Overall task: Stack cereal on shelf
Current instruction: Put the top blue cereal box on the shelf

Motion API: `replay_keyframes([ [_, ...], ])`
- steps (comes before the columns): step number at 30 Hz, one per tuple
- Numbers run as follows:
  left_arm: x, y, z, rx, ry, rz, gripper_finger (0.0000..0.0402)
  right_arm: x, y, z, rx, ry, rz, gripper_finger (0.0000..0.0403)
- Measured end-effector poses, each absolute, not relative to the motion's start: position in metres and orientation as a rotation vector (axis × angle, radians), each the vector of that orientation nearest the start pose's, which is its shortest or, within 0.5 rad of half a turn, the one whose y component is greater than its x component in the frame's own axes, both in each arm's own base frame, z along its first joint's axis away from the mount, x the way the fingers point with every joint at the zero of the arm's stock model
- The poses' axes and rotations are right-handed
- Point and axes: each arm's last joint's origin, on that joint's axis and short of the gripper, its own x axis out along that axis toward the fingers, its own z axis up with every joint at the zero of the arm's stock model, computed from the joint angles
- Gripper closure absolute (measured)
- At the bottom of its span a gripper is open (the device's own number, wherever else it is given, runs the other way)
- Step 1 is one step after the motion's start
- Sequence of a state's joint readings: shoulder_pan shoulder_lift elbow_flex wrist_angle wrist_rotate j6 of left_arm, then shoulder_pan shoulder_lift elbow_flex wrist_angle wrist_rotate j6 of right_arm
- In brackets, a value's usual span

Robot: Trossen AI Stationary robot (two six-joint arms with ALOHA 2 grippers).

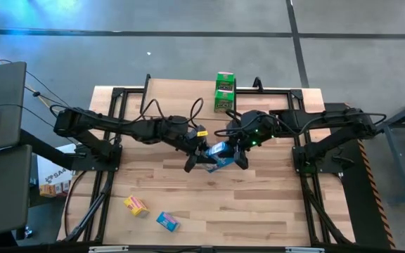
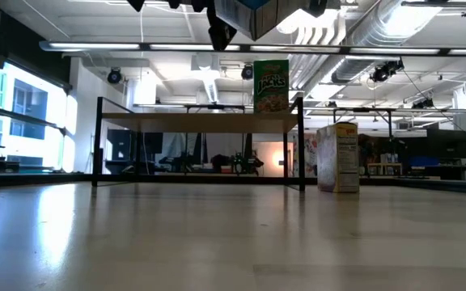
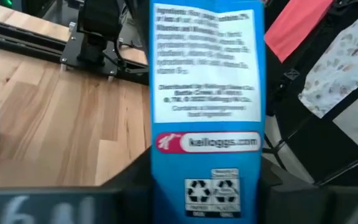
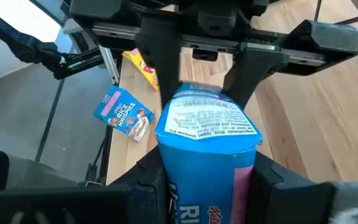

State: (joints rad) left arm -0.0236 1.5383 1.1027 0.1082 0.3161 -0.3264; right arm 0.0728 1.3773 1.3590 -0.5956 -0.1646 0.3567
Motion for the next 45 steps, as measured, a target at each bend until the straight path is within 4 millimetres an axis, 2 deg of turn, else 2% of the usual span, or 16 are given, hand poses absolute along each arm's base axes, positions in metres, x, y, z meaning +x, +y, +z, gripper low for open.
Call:
replay_keyframes([
  [5, 0.345, -0.008, 0.289, -0.348, 0.398, -0.261, 0.0296, 0.29, 0.022, 0.364, 0.401, 0.658, 0.095, 0.0274],
  [11, 0.328, 0.006, 0.288, -0.334, 0.517, -0.218, 0.0282, 0.267, 0.01, 0.373, 0.432, 0.778, 0.024, 0.0194],
  [14, 0.312, 0.011, 0.299, -0.3, 0.526, -0.206, 0.028, 0.25, 0.008, 0.373, 0.424, 0.853, -0.022, 0.0154],
  [16, 0.297, 0.015, 0.308, -0.289, 0.488, -0.192, 0.0287, 0.237, 0.009, 0.373, 0.421, 0.881, -0.068, 0.0136],
  [19, 0.275, 0.023, 0.319, -0.261, 0.388, -0.118, 0.0297, 0.221, 0.012, 0.36, 0.433, 0.91, -0.144, 0.0124],
  [23, 0.249, 0.039, 0.328, -0.175, 0.167, 0.1, 0.0292, 0.203, 0.017, 0.338, 0.509, 0.851, -0.214, 0.0121],
  [25, 0.243, 0.048, 0.325, -0.134, 0.065, 0.186, 0.0282, 0.2, 0.02, 0.325, 0.549, 0.795, -0.214, 0.0121],
  [31, 0.243, 0.089, 0.297, -0.152, -0.048, 0.344, 0.0274, 0.206, 0.022, 0.308, 0.662, 0.546, -0.195, 0.0121],
  [36, 0.261, 0.119, 0.27, -0.156, -0.087, 0.42, 0.0272, 0.211, 0.019, 0.307, 0.648, 0.456, -0.263, 0.0121],
  [39, 0.274, 0.129, 0.258, -0.122, -0.101, 0.439, 0.0272, 0.212, 0.017, 0.316, 0.624, 0.392, -0.327, 0.0121],
  [45, 0.287, 0.148, 0.237, -0.084, -0.133, 0.621, 0.0271, 0.21, 0.014, 0.333, 0.625, 0.307, -0.392, 0.0121],
])
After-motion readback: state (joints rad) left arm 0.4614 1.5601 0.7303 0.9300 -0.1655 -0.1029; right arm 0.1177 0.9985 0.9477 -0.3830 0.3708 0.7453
